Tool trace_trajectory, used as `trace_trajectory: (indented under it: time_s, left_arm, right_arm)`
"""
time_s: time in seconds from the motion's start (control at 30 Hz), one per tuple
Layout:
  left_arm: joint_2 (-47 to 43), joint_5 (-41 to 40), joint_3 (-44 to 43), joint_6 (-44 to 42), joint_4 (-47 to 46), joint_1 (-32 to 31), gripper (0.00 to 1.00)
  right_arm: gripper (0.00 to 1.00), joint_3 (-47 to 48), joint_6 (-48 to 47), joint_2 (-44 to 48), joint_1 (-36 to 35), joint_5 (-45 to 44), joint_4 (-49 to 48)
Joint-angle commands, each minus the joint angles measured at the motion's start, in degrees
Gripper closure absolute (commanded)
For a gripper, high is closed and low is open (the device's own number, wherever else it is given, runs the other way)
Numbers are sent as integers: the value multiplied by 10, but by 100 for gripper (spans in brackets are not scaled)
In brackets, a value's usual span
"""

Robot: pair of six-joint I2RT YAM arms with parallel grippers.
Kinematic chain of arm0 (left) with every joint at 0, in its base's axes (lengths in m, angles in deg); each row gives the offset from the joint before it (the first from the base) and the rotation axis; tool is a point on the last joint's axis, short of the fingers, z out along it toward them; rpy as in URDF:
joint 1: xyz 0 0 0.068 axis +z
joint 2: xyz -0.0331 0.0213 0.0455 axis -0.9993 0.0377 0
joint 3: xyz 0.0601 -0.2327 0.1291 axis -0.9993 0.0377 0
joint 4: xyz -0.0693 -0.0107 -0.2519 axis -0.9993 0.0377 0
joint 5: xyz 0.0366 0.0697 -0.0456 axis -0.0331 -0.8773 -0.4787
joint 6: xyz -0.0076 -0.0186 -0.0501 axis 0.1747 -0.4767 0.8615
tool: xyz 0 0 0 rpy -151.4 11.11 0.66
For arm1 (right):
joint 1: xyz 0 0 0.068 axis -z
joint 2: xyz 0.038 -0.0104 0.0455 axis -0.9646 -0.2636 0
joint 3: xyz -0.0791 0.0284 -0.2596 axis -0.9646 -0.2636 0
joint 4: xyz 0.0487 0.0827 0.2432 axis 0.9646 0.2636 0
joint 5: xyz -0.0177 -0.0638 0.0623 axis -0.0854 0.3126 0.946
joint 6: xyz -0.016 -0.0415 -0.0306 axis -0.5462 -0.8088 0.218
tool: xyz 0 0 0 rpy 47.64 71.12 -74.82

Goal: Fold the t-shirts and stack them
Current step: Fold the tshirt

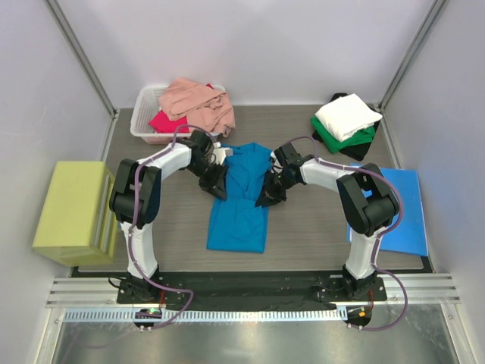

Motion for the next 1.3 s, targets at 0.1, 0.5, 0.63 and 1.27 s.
trace_trajectory:
  time_s: [0.1,0.5,0.63,1.27]
  left_arm:
    - [11,3,-23,5,2,0,67]
    - [18,8,-24,4,2,-3,84]
    - [8,8,-26,3,4,-3,100]
    - [-37,-11,-37,-29,43,26,100]
  right_arm:
    - [99,8,-9,1,2,11,-10]
    - [99,10,-8,0,3,10,-7]
    - [99,12,-7,-1,3,9,-6]
    - [99,30,-28,1,32,5,14]
